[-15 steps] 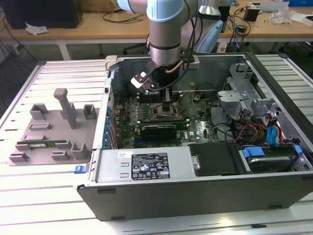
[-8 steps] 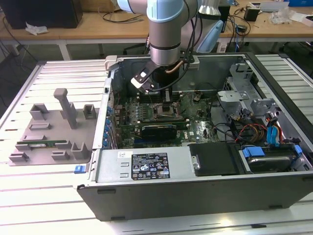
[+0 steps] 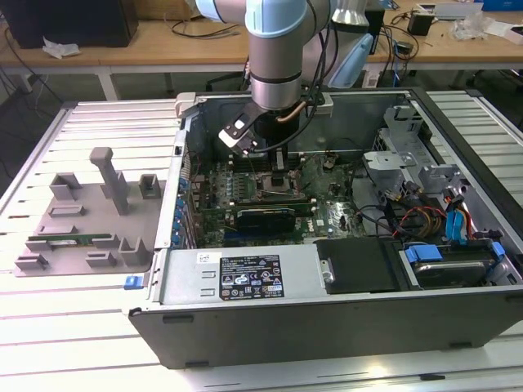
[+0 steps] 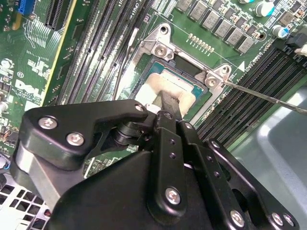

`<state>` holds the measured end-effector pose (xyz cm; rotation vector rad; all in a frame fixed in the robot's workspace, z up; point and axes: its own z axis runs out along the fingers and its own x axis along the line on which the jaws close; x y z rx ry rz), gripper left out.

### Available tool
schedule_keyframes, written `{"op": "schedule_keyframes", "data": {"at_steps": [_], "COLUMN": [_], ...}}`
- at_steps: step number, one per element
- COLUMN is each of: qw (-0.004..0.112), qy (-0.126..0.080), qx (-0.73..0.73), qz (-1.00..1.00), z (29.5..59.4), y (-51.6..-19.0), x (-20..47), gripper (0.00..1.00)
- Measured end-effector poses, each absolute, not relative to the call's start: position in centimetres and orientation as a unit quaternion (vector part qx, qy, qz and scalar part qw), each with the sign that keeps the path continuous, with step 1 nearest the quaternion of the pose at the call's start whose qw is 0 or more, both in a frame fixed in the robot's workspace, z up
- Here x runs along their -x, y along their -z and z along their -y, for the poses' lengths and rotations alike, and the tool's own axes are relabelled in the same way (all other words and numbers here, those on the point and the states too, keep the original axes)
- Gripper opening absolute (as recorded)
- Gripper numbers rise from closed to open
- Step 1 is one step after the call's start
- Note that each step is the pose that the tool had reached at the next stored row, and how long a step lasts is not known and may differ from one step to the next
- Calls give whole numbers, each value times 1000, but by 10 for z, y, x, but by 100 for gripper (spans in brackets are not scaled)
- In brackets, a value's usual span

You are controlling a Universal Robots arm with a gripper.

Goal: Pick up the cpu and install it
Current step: 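Place the cpu into insertion slot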

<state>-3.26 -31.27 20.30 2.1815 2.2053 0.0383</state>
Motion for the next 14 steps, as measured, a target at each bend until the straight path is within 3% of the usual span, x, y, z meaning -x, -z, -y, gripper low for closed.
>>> {"op": "schedule_keyframes", "data": {"at_steps": [14], "qw": [23], "qy": [-9], "qx": [-703], "qz": [-711], "z": [312], "y": [-252], "x": [33], "gripper": [11]}}
